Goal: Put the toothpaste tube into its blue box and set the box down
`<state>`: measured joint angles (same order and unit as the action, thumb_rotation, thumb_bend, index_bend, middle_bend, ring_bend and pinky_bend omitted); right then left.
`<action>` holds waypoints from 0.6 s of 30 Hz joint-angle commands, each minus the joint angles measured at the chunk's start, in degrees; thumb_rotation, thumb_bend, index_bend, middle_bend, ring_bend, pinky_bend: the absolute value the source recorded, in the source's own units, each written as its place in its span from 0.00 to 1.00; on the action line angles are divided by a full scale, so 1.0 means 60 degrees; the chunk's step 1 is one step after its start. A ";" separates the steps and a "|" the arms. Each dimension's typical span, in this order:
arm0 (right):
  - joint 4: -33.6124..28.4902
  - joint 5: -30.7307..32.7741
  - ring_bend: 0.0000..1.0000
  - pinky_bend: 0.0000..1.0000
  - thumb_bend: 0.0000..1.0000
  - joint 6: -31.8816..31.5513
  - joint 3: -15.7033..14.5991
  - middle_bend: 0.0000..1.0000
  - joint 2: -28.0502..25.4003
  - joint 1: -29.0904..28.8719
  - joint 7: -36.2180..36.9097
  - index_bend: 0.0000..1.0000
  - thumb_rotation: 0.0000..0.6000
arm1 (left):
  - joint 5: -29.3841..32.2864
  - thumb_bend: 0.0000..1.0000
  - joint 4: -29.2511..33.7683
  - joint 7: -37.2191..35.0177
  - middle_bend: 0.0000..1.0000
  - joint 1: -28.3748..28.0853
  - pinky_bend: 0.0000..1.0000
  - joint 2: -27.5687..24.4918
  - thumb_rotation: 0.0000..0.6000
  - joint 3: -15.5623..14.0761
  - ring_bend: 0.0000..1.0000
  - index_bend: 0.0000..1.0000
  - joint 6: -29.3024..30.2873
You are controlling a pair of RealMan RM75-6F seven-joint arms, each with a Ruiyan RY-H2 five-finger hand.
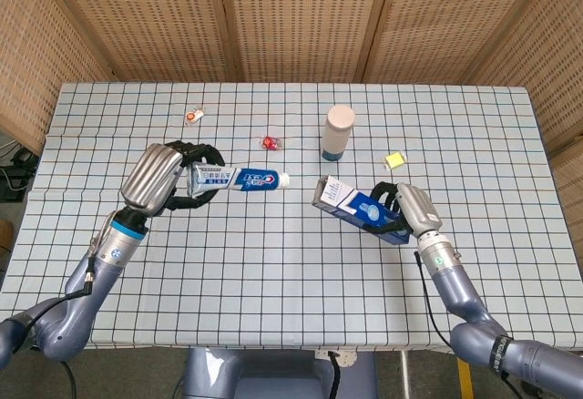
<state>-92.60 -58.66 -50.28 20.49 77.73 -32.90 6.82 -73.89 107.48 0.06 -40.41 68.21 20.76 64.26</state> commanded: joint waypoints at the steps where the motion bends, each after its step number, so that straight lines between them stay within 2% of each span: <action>1: -0.0017 0.0036 0.64 0.67 0.23 0.0253 0.0109 0.58 -0.0172 -0.0070 0.0385 0.76 1.00 | 0.0138 0.62 0.0052 0.0007 0.55 -0.0115 0.51 0.0053 1.00 0.0080 0.54 0.89 -0.0070; 7: -0.0146 -0.0112 0.64 0.67 0.23 0.0554 0.0200 0.58 -0.0447 -0.0090 0.1172 0.76 1.00 | 0.0370 0.62 0.0114 0.0159 0.55 -0.0401 0.51 0.0270 1.00 0.0168 0.54 0.89 -0.0155; 18: 0.0075 -0.0341 0.65 0.67 0.23 0.0695 0.0017 0.59 -0.0557 -0.0095 0.1774 0.77 1.00 | 0.0502 0.62 0.0061 0.0347 0.55 -0.0624 0.51 0.0586 1.00 0.0171 0.54 0.89 -0.0026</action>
<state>-92.29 -60.63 -46.11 20.70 74.41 -33.43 17.38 -70.89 107.87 2.11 -44.12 71.69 21.79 64.08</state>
